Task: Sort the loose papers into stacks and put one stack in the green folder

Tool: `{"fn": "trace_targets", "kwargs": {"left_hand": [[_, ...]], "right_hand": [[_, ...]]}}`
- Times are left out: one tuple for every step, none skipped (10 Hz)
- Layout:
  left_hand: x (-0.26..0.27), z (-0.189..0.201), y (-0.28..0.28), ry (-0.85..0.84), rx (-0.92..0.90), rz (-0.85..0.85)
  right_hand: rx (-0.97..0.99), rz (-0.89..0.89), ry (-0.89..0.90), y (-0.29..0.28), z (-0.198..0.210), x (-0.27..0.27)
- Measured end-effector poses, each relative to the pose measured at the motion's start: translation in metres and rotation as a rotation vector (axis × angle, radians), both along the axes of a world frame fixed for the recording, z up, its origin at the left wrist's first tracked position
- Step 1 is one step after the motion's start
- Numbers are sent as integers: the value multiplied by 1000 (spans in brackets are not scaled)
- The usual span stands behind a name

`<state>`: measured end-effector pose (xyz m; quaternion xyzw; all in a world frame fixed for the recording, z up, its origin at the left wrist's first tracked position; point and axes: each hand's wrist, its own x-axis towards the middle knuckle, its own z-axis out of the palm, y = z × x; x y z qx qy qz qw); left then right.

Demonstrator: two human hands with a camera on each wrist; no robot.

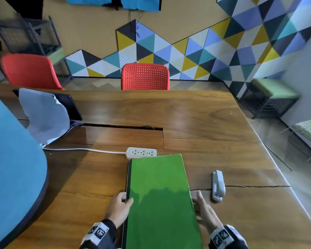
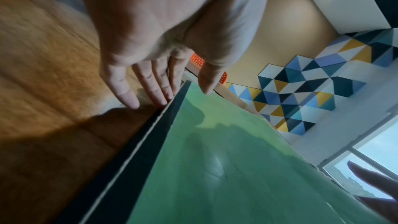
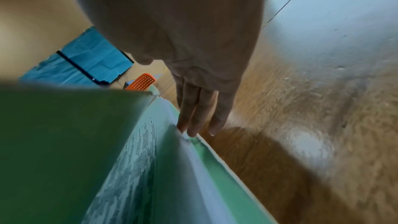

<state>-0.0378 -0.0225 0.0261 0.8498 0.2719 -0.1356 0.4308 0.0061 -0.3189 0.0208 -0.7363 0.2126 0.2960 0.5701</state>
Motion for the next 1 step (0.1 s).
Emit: {"fn": "trace_targets", "kwargs": {"left_hand": [[-2,-8,11,-20,-107,89]], "right_hand": [[-34,93,-52,-4,2,8]]}}
